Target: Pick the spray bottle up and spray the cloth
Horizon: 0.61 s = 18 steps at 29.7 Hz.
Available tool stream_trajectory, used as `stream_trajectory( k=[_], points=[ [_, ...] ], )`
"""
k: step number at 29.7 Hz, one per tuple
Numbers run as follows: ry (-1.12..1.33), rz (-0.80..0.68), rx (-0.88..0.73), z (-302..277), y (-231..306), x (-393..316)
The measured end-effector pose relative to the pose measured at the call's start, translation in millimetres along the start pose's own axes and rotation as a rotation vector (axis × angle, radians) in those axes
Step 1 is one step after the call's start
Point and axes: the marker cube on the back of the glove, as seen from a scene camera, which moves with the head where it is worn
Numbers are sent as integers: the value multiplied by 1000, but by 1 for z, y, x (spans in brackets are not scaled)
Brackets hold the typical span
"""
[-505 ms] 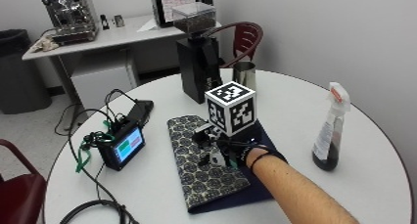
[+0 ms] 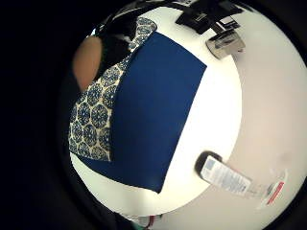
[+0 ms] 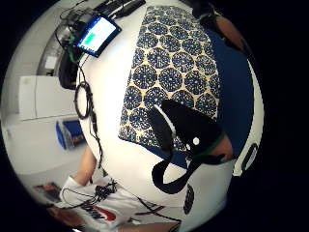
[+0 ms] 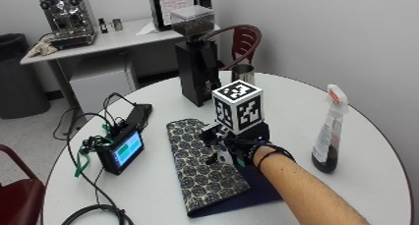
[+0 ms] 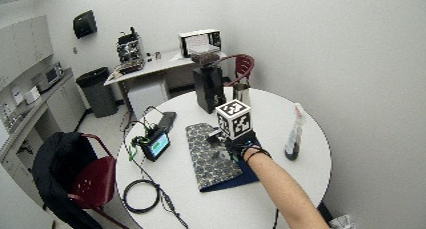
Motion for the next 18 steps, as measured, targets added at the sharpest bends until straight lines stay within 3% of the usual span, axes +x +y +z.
stream_trajectory(
  k=[10,18],
  points=[
    [15,-14,-2,10,13,4],
    [2,-141,68,12,69,-25]
  ],
)
